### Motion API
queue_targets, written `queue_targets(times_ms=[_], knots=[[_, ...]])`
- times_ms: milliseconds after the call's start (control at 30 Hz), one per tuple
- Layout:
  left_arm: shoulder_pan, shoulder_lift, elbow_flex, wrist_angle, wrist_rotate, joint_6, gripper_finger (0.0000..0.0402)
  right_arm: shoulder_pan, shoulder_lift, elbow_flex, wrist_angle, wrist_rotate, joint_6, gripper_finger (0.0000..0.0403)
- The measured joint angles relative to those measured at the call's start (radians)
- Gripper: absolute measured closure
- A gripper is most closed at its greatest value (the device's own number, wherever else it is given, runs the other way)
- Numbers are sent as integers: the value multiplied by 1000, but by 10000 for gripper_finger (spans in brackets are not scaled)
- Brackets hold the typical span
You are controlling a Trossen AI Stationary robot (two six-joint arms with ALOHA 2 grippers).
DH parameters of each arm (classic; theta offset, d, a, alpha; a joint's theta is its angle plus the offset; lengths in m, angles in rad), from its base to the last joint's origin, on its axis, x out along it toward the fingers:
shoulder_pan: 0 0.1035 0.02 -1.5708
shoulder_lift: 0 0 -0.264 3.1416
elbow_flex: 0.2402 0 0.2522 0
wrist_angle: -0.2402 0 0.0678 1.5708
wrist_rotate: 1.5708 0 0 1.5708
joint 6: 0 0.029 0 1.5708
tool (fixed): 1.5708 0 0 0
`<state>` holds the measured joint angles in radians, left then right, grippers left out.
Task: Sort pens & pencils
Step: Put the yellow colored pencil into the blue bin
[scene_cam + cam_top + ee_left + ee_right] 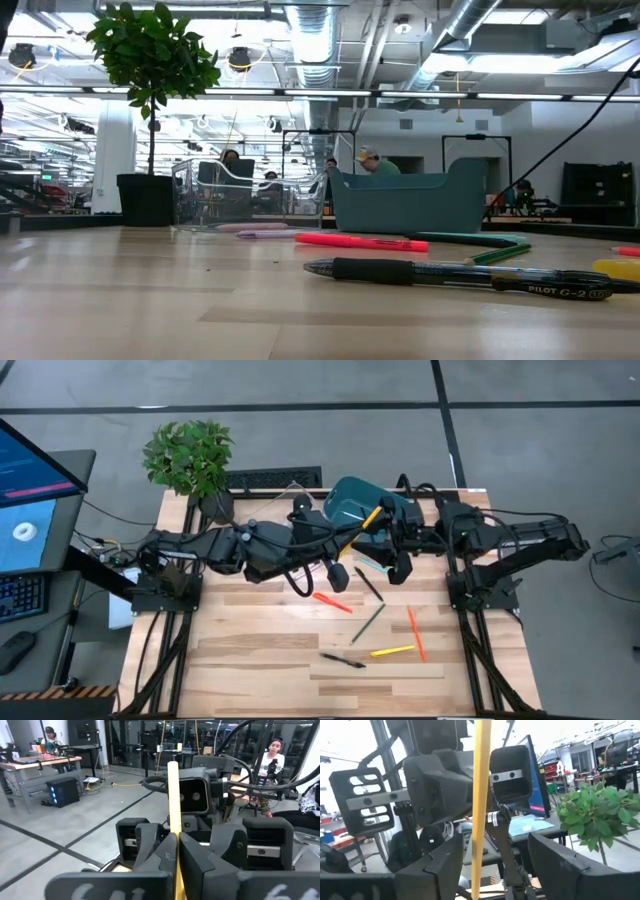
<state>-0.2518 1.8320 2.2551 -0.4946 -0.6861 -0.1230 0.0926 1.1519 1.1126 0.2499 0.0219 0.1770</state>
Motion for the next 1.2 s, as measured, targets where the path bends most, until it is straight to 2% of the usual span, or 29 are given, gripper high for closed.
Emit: queue_targets(times_ms=[167,400,500,600,633,833,967,1133,1200], knots=[[7,0,0,0,0,-1,401,-5,0,0,23,-48,-26,197],[23,0,0,0,34,-13,401,-18,0,0,23,-54,-29,256],[26,0,0,0,34,-13,401,-22,0,0,20,-57,-36,303],[27,0,0,1,36,-12,401,-24,0,0,20,-72,-53,374],[27,0,0,1,34,-12,401,-24,0,0,20,-74,-60,382],[27,0,1,-26,36,-13,401,-25,0,0,11,-40,-43,382],[21,0,1,-65,3,-1,397,-66,-32,1,-8,-22,-38,382],[3,-22,26,-195,-45,11,351,-165,-107,1,-132,-7,-35,382],[3,-45,45,-276,-70,-26,321,-215,-135,2,-235,42,-37,382]])
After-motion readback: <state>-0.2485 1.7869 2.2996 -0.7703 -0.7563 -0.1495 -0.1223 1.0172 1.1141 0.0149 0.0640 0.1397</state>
